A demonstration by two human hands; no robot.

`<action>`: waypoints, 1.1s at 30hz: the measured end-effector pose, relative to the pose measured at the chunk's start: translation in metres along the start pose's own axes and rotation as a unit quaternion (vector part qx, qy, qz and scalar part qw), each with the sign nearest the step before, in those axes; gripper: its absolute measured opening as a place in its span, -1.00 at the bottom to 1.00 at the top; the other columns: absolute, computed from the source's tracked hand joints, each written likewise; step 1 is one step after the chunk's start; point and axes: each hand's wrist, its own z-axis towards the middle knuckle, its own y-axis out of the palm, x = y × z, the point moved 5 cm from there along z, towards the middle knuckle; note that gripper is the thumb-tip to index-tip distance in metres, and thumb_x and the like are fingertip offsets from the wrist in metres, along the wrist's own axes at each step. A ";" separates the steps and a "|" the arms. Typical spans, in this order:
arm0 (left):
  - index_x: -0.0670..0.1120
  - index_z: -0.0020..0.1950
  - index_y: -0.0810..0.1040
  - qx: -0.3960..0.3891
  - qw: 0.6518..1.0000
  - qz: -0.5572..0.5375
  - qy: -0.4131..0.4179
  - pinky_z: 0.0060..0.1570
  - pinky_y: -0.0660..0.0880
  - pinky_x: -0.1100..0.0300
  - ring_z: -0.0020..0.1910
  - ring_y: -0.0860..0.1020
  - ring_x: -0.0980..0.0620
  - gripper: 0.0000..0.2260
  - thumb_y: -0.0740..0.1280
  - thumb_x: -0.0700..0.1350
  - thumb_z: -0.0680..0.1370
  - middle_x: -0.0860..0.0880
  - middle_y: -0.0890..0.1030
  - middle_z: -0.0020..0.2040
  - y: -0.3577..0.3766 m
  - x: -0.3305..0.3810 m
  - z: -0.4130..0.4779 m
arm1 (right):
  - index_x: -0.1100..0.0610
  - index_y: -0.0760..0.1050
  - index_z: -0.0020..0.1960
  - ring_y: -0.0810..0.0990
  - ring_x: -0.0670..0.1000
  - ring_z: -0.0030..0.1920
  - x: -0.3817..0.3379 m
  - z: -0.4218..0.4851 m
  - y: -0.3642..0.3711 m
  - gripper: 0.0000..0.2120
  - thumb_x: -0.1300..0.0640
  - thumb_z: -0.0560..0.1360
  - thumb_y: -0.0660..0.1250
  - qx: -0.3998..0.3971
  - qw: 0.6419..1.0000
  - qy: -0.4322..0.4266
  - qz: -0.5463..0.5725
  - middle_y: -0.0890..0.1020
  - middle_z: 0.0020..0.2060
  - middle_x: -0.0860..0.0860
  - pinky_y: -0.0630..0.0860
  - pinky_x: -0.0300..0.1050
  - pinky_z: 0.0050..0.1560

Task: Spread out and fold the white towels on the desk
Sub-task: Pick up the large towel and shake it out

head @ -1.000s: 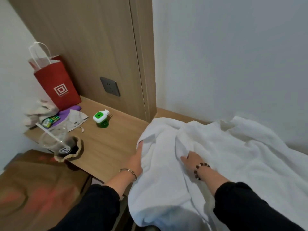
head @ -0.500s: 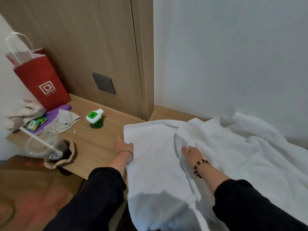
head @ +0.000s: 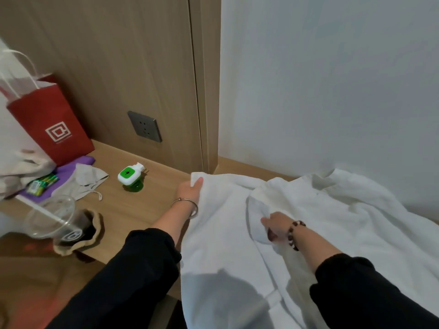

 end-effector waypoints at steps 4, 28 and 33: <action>-0.06 -0.46 0.34 -0.015 0.997 0.033 0.068 -0.45 0.25 0.20 -0.46 0.30 0.06 -0.60 0.24 0.01 0.57 0.03 0.34 -0.48 0.008 0.041 -0.047 | 0.08 0.15 -0.42 0.29 -0.02 -0.44 -0.055 -0.043 -0.075 -0.60 0.23 0.56 0.16 0.356 0.901 -0.173 0.176 0.27 -0.51 -0.05 0.22 -0.38 -0.46; -0.22 -0.15 0.52 -0.228 0.968 -0.091 0.045 -0.33 0.55 0.32 -0.42 0.45 0.10 -0.80 0.16 -0.28 0.61 -0.07 0.43 -0.36 0.006 0.041 -0.170 | -0.11 0.55 -0.12 0.49 -0.20 -0.35 -0.073 -0.106 -0.031 -0.71 0.29 0.39 0.44 0.140 0.914 -0.363 0.114 0.52 -0.34 -0.11 0.41 -0.40 -0.19; -0.19 -0.34 0.43 -0.142 0.984 -0.074 0.080 -0.38 0.43 0.29 -0.52 0.38 0.11 -0.74 0.27 -0.25 0.57 -0.02 0.39 -0.47 -0.002 0.042 -0.167 | 0.23 0.66 -0.20 0.43 -0.12 -0.05 -0.085 -0.116 -0.045 -0.93 0.27 0.44 0.42 0.177 0.887 -0.426 -0.013 0.47 -0.12 -0.02 0.27 -0.31 0.01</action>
